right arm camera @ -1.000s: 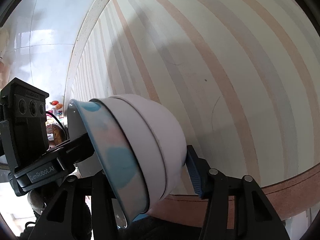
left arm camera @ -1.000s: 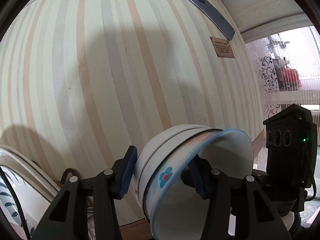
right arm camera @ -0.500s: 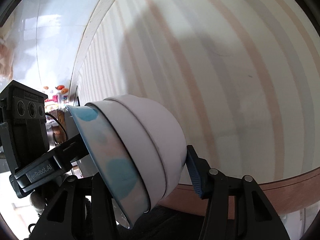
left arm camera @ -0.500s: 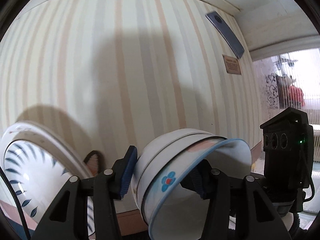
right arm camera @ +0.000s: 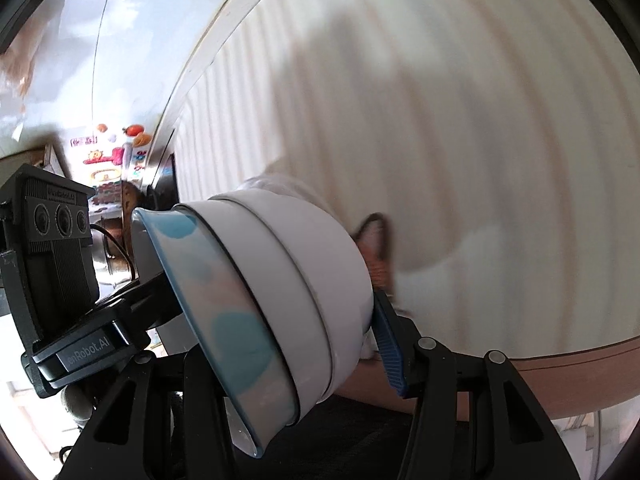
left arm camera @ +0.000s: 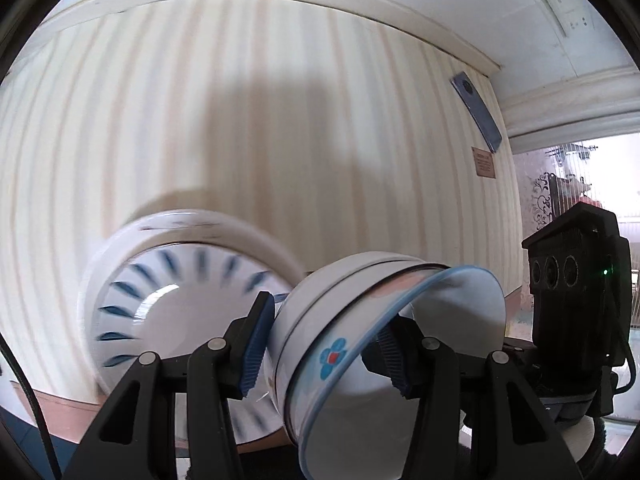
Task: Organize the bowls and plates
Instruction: 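Lift the bowl stack with both grippers over the plate stack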
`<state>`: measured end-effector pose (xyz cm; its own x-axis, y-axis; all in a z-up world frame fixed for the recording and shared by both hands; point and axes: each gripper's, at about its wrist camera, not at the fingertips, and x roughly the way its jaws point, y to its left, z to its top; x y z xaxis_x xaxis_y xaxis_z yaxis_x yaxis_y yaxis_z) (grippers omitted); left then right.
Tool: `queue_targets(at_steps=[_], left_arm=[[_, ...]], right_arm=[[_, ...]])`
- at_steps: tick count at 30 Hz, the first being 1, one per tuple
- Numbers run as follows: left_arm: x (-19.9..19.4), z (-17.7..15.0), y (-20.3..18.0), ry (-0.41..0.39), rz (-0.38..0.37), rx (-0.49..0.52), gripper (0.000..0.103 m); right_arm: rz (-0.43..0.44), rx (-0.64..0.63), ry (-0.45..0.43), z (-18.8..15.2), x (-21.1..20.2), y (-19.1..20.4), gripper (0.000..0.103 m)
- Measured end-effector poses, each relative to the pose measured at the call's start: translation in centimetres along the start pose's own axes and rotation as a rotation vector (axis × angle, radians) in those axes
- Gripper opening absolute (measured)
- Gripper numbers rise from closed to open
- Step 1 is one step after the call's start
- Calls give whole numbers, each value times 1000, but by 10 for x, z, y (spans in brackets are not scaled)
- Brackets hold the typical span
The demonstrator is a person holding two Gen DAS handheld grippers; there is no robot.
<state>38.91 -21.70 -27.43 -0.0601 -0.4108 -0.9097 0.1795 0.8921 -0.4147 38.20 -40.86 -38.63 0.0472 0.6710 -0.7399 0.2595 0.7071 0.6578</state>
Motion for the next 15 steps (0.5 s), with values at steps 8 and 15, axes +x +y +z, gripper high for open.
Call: queue_targets(at_steps=[8, 15], left_arm=[[-14, -6, 49, -2, 19, -25, 48], [-7, -10, 74, 5, 7, -52, 48]], right_arm=[[5, -23, 44, -7, 41, 33, 54], [-21, -27, 74, -6, 69, 45, 54]])
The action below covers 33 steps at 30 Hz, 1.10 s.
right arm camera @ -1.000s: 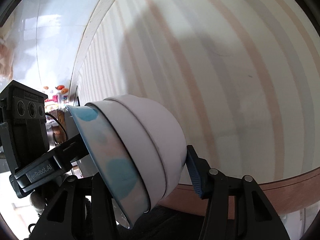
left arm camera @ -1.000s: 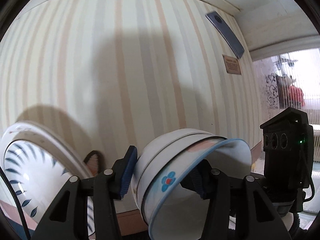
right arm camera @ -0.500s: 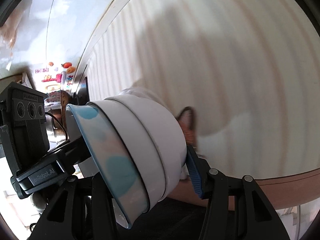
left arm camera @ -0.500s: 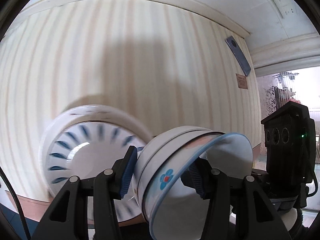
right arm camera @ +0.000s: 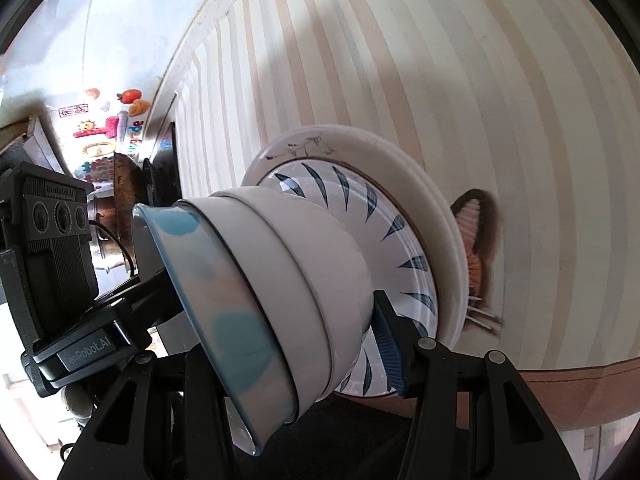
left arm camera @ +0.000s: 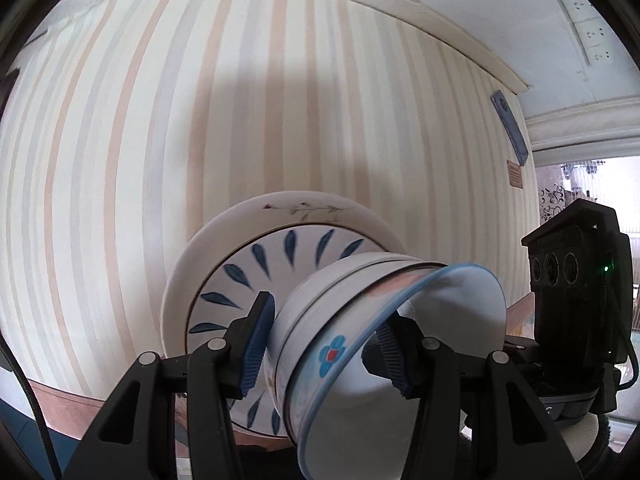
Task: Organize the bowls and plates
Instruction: 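Lift the bowl stack with both grippers over the plate stack, then lower the bowl stack onto the plates and open both grippers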
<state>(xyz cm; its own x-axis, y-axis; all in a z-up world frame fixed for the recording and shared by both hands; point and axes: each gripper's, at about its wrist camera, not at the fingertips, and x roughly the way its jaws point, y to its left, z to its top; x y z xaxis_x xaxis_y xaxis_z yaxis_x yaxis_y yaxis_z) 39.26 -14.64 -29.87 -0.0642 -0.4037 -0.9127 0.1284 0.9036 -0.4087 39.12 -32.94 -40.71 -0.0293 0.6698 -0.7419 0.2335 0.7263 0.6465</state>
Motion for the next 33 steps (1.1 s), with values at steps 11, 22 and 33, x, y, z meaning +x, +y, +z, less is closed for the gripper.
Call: queue_targets(at_steps=[11, 22, 33], left_arm=[[11, -3, 26, 9, -3, -32, 48], [12, -1, 28, 2, 1, -44, 48], [-5, -4, 25, -65, 104, 2, 48]], right_arm=[[-18, 9, 25, 2, 18, 0, 54], [-28, 8, 28, 7, 25, 10, 54], [-115, -36, -39, 5, 2, 23, 55]])
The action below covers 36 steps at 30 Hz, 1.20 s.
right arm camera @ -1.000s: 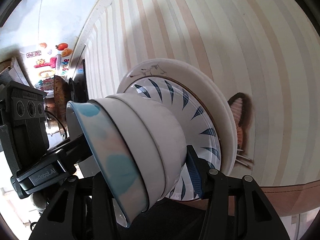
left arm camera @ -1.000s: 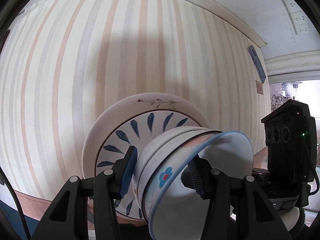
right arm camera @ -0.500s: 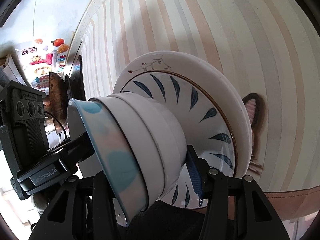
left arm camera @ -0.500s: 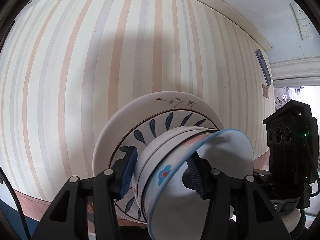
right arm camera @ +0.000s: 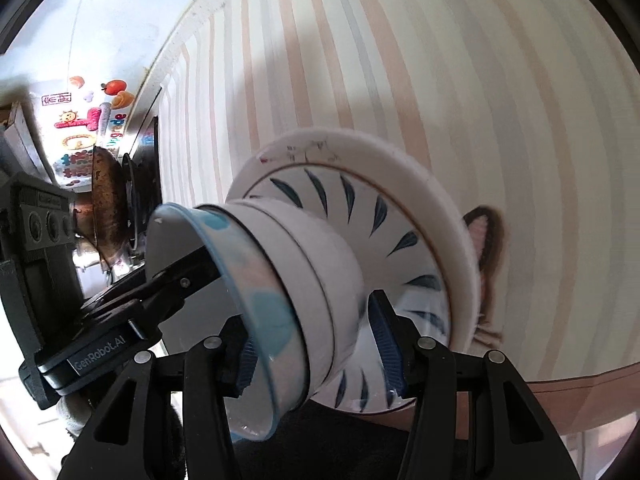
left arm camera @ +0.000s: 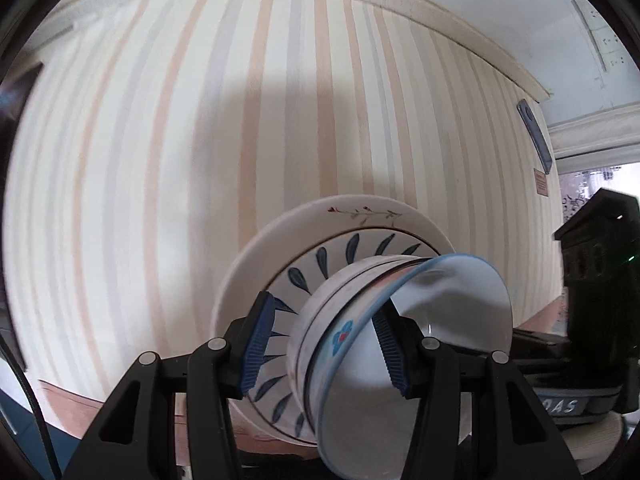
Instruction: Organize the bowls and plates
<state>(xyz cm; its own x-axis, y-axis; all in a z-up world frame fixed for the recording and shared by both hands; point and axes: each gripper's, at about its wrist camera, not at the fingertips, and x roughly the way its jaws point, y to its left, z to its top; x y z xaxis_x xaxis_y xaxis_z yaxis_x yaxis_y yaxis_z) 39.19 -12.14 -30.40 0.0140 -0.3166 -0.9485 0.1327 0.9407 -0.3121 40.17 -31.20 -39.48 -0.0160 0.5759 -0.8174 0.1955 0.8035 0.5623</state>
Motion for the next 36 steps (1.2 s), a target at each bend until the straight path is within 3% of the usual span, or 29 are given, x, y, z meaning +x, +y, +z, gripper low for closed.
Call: queue_targets(at_steps=[6, 12, 14, 15, 17, 20, 27, 29, 36], left_arm=[[-34, -8, -9, -122, 101, 44, 48], [-68, -22, -11, -236, 167, 71, 49], [-77, -28, -12, -267, 186, 82, 57], [-82, -31, -12, -283, 188, 83, 61], [-91, -38, -13, -316, 191, 88, 82], [-104, -49, -13, -362, 195, 94, 91], [-130, -82, -17, -448, 218, 89, 94], [-139, -94, -20, -478, 225, 81, 102], [-176, -138, -32, -582, 224, 52, 102]], right_arm=[[-94, -84, -76, -9, -26, 18, 73], [-227, -195, -209, -36, -61, 48, 88], [-265, -204, -259, -46, -73, 56, 92], [-286, -211, -283, -51, -79, 61, 93], [-312, -219, -339, -63, -93, 68, 94], [-342, -233, -410, -83, -111, 81, 95], [-386, -240, -522, -129, -138, 98, 99], [-382, -246, -547, -143, -146, 100, 99], [-389, -297, -647, -199, -178, 107, 99]])
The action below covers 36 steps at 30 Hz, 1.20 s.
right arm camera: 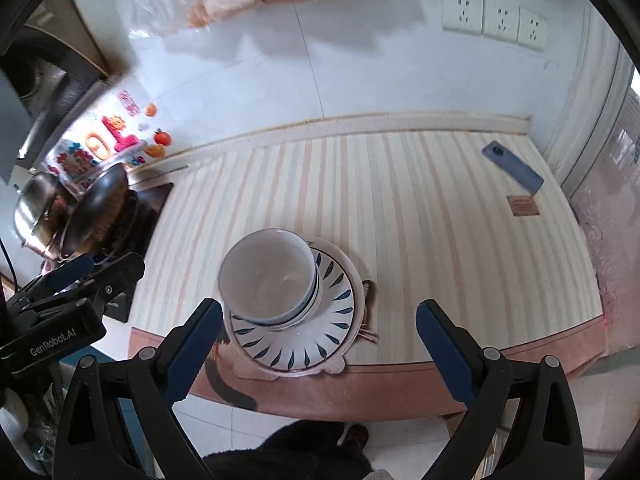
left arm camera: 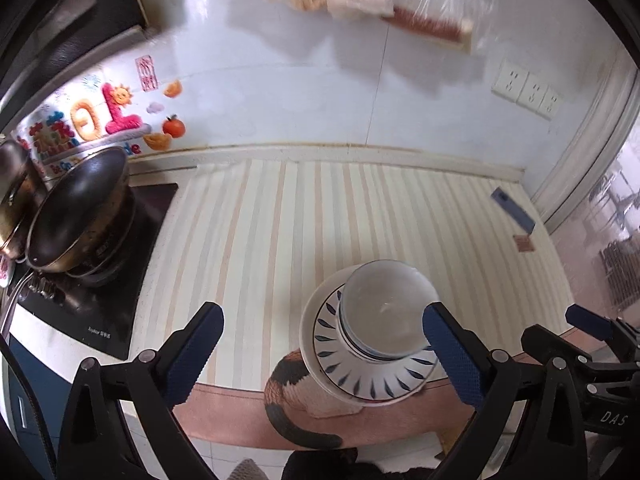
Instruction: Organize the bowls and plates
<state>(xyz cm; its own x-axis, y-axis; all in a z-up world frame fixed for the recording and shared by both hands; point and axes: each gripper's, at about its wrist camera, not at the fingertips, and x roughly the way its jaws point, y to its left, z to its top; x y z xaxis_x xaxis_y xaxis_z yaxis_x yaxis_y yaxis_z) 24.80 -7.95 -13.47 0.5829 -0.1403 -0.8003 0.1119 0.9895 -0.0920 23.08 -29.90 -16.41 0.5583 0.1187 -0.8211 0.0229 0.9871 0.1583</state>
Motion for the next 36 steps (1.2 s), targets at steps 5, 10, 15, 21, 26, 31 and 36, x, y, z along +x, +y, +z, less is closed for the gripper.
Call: queue_targets(at_steps=[5, 10, 15, 21, 26, 31, 36], left_arm=[[-41, -18, -4, -65, 50, -21, 102], [-81, -42, -3, -103, 78, -50, 102], [-122, -69, -3, -142, 85, -50, 102], [-164, -104, -1, -177, 78, -42, 102], [-198, -134, 6, -203, 71, -22, 102], [-230, -166, 14, -222, 72, -3, 102], [-254, -191, 23, -247, 69, 3, 102]], right_arm=[[15, -40, -60, -18, -42, 4, 100], [16, -78, -90, -43, -82, 11, 100], [13, -81, -138, -73, -125, 18, 100], [1, -62, -188, -117, -172, 30, 100], [-29, -52, -215, -156, -204, 45, 100], [-38, -26, -242, -197, -239, 61, 100], [-63, -22, -269, -233, -268, 74, 101]])
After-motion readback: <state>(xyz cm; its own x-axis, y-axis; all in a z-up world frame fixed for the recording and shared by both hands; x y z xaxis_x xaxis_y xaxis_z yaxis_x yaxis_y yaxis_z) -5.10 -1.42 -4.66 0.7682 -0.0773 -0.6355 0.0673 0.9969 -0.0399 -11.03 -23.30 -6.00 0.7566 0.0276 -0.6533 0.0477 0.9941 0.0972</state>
